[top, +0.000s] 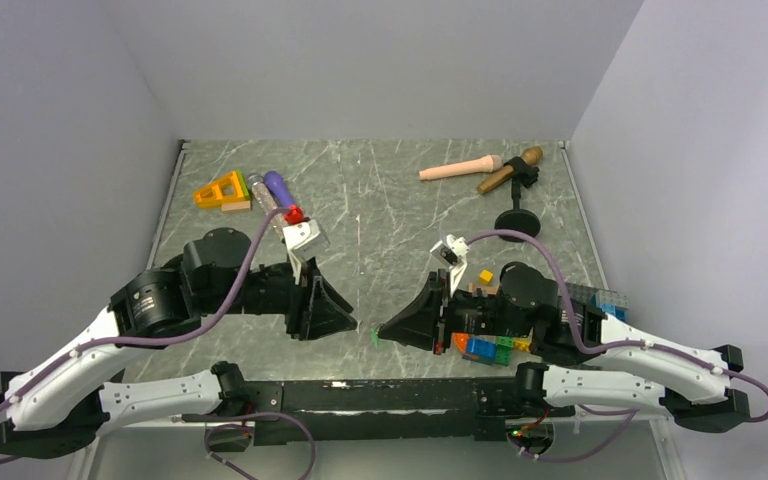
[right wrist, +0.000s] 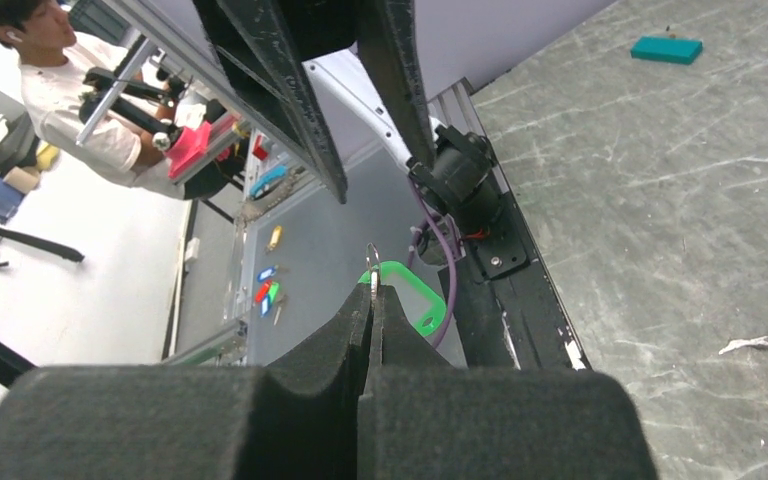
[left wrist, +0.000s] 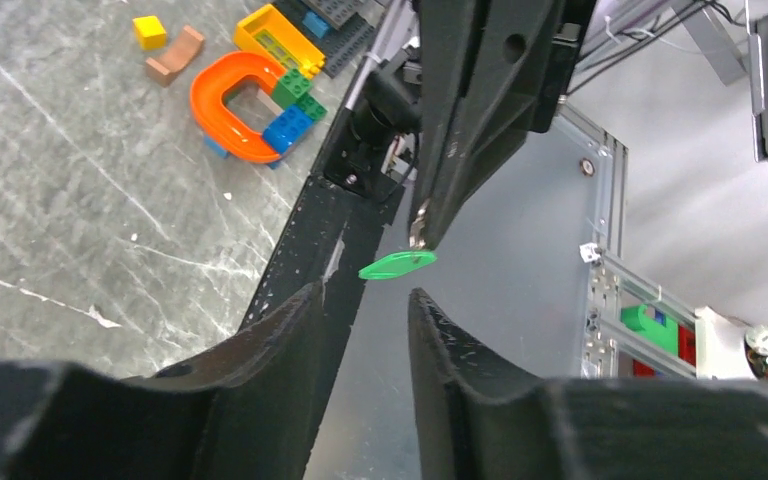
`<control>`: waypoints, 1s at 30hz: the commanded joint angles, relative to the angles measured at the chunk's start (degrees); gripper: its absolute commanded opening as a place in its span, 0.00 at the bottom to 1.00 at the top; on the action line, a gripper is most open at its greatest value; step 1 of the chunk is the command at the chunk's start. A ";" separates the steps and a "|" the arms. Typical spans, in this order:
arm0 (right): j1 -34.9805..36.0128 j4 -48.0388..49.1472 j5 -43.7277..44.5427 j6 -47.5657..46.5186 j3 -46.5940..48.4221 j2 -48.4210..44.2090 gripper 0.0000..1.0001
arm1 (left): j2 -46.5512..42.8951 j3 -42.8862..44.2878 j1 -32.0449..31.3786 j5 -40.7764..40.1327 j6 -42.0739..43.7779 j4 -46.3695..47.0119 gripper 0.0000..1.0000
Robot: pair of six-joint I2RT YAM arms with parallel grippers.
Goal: Remove the keys from the keyring
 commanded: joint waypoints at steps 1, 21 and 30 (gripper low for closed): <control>0.24 -0.75 -1.05 -1.42 1.57 0.70 0.00 | 1.24 0.86 -0.32 5.75 0.09 4.45 0.37; 0.18 0.33 -1.34 -2.44 2.42 2.00 0.00 | 3.32 -2.27 -0.39 7.08 -1.32 6.81 0.33; 0.20 1.14 -1.12 -2.60 2.34 2.13 0.00 | 4.11 -2.93 -0.36 7.88 -1.84 7.44 0.23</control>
